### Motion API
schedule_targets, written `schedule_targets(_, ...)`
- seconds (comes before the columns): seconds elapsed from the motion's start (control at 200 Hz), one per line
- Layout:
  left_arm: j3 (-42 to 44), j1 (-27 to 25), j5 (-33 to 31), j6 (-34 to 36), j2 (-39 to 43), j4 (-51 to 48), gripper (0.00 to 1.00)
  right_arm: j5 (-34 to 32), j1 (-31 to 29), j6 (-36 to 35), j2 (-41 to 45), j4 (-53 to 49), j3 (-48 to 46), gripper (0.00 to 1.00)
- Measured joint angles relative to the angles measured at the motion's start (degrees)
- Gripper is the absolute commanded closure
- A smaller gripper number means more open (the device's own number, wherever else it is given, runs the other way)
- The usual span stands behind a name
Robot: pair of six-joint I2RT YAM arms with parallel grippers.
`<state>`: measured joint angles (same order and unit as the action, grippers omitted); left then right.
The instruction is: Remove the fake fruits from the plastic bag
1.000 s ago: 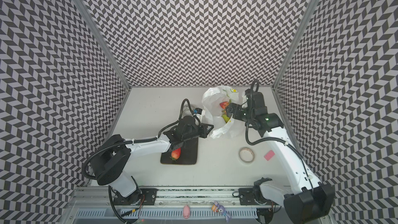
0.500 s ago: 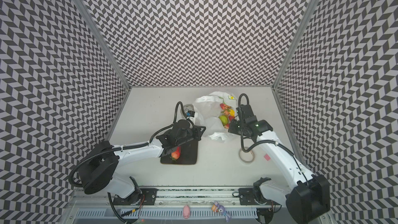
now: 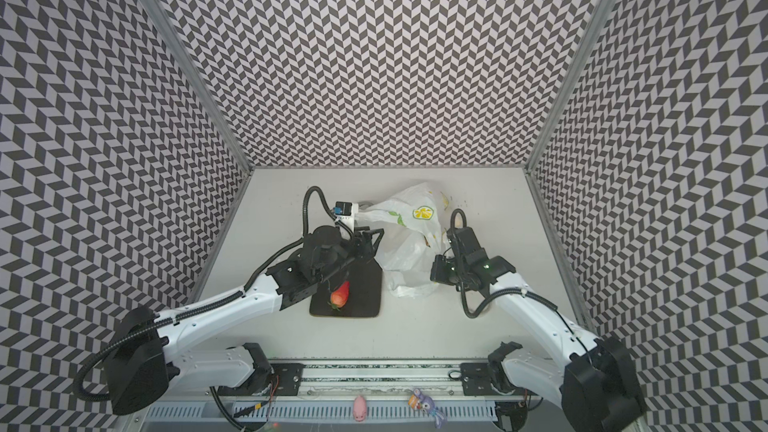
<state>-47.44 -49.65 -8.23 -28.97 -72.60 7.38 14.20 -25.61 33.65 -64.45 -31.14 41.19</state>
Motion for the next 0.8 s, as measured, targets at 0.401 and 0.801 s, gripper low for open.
schedule_targets(0.401, -12.0, -2.03, 13.07, 7.43, -21.4, 4.79, 0.83, -1.36, 0.0, 0.46, 0.26, -1.6, 4.44, 1.0)
schedule_targets(0.801, -30.29, 0.9, 16.9, 10.36, -41.68, 1.16, 0.83, -3.87, 0.07, 0.72, -0.39, -3.65, 5.38, 1.0)
